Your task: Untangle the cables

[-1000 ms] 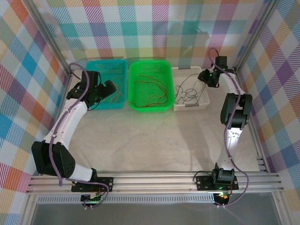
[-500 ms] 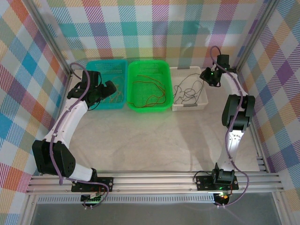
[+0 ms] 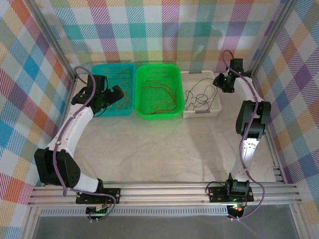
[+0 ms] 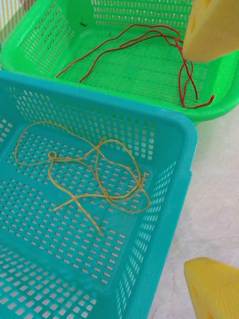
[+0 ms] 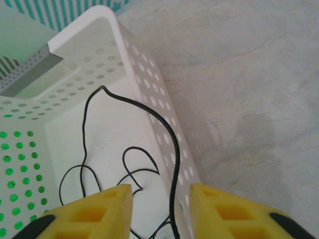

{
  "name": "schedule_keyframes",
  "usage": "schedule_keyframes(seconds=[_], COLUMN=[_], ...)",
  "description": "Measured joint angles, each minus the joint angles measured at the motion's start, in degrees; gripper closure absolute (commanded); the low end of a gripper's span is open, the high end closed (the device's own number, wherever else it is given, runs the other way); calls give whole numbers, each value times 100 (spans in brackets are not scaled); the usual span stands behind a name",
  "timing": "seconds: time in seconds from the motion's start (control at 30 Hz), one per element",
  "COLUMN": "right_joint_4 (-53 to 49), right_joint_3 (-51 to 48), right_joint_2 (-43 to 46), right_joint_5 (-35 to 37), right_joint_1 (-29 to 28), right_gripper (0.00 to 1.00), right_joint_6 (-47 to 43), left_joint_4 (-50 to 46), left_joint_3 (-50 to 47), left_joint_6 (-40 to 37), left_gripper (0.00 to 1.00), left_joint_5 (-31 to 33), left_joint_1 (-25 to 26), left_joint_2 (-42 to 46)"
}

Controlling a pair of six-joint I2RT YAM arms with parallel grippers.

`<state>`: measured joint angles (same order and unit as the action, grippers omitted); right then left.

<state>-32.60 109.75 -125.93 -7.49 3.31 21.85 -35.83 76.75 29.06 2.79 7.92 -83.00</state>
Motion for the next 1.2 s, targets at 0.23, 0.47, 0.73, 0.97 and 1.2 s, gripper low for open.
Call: schedule_keyframes(seconds=[0.23, 0.47, 0.73, 0.97, 1.2], right_joint_4=[-144, -175, -133, -188, -332], right_joint_3=[170, 190, 190, 247, 286], right_joint_2=[-111, -350, -376, -376, -376], right_joint_5=[-4, -116, -155, 111, 280], right_joint_1=[0, 0, 0, 0, 0], right_gripper=[71, 77, 87, 86, 80], right_joint_6=[-7, -7, -37, -74, -138], left_joint_4=[0, 0, 0, 0, -2], left_joint_3=[0, 0, 0, 0, 20], left_joint_6=[-15, -15, -15, -15, -15], left_gripper=[0, 0, 0, 0, 0], left_joint_5=[-28, -31, -35, -37, -42], left_joint_1=[0, 0, 0, 0, 0], left_joint_2=[-13, -20, -22, -24, -66])
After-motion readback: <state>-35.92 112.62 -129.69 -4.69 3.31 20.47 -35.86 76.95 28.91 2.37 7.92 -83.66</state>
